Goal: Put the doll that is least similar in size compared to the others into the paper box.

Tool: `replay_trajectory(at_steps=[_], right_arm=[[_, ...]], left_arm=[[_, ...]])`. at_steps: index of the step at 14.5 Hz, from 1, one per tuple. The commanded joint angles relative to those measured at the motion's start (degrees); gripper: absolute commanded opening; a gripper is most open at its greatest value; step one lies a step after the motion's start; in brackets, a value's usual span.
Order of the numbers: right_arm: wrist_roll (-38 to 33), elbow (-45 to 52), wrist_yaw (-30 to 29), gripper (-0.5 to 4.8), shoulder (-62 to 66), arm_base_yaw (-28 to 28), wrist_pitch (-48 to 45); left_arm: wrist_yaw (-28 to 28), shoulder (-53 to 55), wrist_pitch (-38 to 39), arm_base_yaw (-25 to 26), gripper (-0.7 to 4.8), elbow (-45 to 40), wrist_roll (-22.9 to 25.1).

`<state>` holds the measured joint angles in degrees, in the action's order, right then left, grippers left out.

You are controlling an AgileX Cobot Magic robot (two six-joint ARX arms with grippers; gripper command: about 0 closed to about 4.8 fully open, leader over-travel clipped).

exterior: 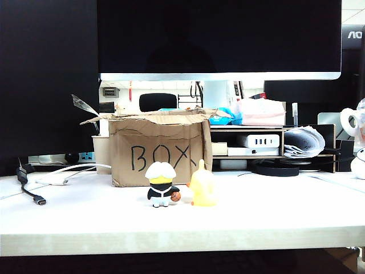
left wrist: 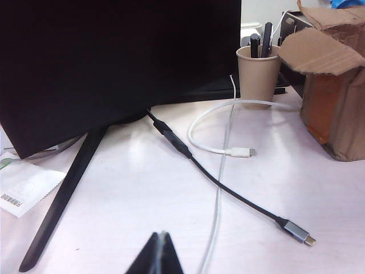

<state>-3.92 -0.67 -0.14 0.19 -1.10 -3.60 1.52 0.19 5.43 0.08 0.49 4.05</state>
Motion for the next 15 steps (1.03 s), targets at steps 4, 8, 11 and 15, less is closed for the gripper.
replay_trajectory(at_steps=[4,8,11,15], right_arm=[[3.0,0.2,0.1,0.0,0.0,0.0,-0.5],[3.4,0.2,0.2,0.0,0.0,0.0,1.3],[3.4,0.2,0.2,0.0,0.0,0.0,2.0],[3.4,0.2,0.2,0.0,0.0,-0.1,2.1]], left_arm=[[-0.2,0.0,-0.1,0.0,-0.05,0.0,0.0],[-0.2,0.0,-0.1,0.0,-0.05,0.0,0.0],[-0.2,0.0,-0.1,0.0,-0.05,0.0,0.0],[-0.2,0.0,-0.1,0.0,-0.05,0.0,0.0]])
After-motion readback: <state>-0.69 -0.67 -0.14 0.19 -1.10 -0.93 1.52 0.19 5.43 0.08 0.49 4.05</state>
